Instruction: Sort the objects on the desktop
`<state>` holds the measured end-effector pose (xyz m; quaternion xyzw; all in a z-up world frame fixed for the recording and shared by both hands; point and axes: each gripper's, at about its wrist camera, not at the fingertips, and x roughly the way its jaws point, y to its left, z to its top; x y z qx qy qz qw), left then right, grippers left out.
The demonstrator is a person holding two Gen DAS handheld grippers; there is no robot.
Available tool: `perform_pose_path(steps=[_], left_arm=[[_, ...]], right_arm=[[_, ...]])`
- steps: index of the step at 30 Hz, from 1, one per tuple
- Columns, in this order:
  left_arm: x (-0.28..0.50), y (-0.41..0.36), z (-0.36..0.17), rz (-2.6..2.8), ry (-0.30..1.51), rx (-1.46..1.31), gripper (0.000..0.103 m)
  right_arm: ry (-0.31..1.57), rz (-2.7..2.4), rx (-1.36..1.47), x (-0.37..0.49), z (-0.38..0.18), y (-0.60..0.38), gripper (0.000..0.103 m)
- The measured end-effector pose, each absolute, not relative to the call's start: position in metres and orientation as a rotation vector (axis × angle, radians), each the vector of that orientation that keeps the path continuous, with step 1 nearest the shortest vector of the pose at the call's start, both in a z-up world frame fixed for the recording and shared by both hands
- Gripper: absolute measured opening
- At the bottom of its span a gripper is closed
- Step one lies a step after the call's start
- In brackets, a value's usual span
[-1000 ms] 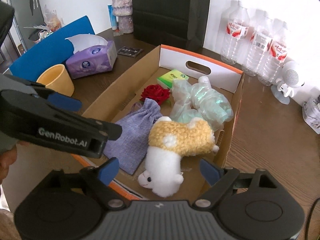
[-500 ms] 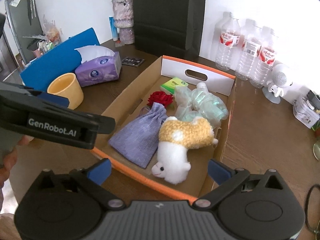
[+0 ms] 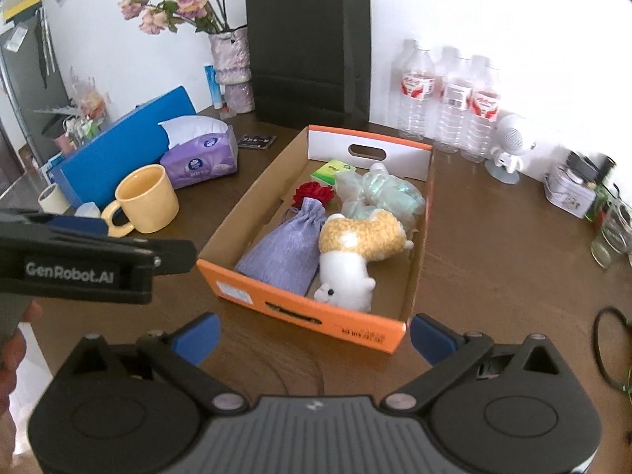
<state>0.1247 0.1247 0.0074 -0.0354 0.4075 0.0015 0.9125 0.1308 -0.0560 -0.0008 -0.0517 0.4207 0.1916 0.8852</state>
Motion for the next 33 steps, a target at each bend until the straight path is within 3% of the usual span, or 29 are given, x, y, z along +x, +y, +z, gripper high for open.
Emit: perform_pose_path(steps=[18,33], left_arm=[[0.042,0.103,0.018,0.078,0.775,-0.056,0.103],[0.021,0.081,0.01,0.058,0.774,-0.026,0.103]], right_arm=[[0.817,0.366,-0.032,0.056,0.01,-0.082,0.103],[0.852,0.328,0.002,0.03,-0.002,-0.103,0.103]])
